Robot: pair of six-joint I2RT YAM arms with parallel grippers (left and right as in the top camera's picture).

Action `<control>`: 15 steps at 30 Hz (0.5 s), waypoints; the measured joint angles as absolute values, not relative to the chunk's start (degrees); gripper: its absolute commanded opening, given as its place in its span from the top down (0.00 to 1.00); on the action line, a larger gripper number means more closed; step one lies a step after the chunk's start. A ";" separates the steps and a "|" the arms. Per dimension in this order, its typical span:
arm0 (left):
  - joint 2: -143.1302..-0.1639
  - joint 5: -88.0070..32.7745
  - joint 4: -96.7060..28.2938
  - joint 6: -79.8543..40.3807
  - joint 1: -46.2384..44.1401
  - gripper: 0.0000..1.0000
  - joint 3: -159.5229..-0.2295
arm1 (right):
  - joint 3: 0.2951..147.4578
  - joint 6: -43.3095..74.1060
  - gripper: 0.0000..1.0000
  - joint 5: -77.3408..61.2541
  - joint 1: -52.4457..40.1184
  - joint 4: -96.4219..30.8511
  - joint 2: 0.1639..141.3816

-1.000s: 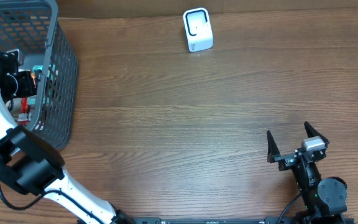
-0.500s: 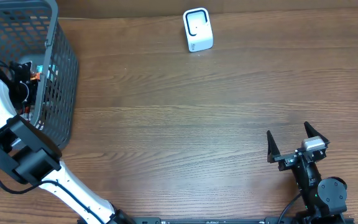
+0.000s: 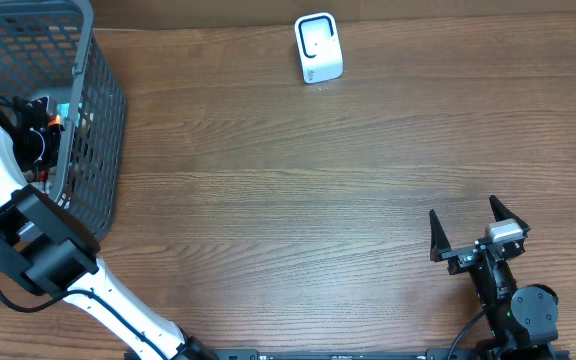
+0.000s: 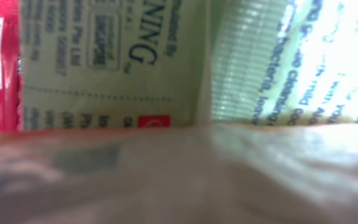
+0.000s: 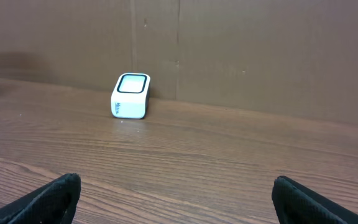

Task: Scan the item barcode
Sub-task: 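Reach the left gripper into the grey basket and grasp a packaged item, then carry the item toward the scanner and set it down right of center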

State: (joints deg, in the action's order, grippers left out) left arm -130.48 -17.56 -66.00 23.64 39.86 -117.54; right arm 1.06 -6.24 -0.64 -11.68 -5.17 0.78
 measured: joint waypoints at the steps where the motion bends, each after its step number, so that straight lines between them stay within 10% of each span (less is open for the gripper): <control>1: -130.47 -17.50 -66.08 23.00 39.86 0.69 -117.71 | 1.06 -6.22 0.00 -0.64 -11.68 -5.15 0.78; 15: -116.05 -16.49 -62.72 14.37 39.86 0.70 -121.56 | 1.06 -6.22 0.00 -0.64 -11.68 -5.15 0.78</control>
State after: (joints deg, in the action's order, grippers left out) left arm -116.05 -16.49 -62.72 14.37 39.86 -121.56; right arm 1.06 -6.22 -0.64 -11.68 -5.15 0.78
